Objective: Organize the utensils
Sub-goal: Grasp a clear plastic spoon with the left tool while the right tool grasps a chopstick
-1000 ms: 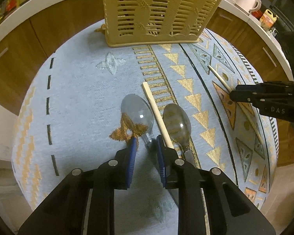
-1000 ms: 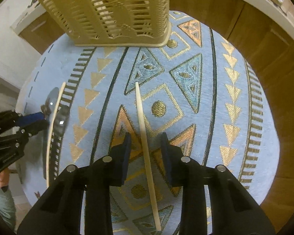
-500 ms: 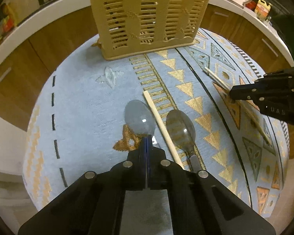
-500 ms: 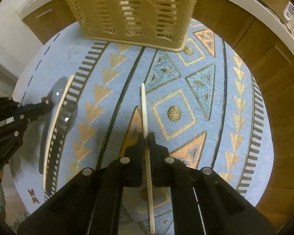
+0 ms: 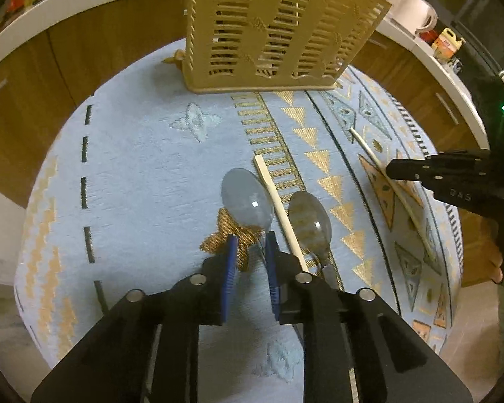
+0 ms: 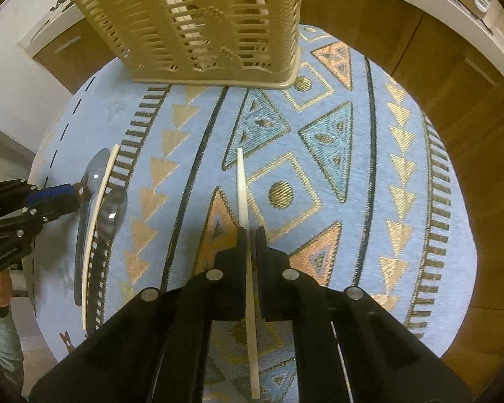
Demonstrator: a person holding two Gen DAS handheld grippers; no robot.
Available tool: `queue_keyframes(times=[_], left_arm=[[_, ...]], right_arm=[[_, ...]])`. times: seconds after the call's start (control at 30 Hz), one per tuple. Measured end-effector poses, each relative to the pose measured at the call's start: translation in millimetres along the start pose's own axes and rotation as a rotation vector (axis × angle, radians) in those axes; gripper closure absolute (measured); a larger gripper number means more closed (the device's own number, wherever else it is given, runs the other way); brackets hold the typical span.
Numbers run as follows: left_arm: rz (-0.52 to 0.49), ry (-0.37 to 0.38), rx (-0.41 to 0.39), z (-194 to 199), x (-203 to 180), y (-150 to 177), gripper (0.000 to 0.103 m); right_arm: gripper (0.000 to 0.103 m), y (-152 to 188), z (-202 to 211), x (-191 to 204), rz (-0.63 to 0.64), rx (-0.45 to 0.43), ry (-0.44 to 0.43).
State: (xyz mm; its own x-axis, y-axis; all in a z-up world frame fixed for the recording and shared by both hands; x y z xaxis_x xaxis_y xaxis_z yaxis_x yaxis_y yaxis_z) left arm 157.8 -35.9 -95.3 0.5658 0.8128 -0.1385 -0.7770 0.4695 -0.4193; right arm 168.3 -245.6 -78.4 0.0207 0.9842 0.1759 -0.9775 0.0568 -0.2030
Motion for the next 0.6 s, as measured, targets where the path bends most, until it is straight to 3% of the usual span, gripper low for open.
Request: queue_keyframes(times=[0.23, 0.47, 0.53, 0.6], left_arm=[[-0.015, -0.073, 0.004, -10, -12, -7, 0.082], [-0.120, -0.251, 0.039, -17, -31, -10, 0.079], [-0.130, -0.246, 0.040, -17, -31, -11, 0.080], [-0.152, -0.254, 0.039, -16, -29, -10, 0.091]], right_arm=[[0.099, 8, -1, 1, -0.001, -0.003, -0.016], [0.099, 14, 0, -2, 0.002, -0.001, -0.021], [0.099, 14, 0, -1, 0.009, -0.001, -0.013], [0.099, 14, 0, 1, 0.017, 0.000, -0.004]])
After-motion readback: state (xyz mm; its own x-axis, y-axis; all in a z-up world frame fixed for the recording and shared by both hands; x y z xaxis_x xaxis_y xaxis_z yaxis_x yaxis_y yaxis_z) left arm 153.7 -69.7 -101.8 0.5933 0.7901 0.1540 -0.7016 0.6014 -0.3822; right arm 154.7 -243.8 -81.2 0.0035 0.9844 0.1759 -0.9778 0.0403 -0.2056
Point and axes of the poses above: each gripper's, at about its wrist camera, not at the fingertips, and z roughly against the way its jaws point, x to its left, y to its underside, the point moved 5 cm from there along -z, roughly the way its jaws point, and after that the axes turned 11 degrees about -z, right-handed, at the moved point
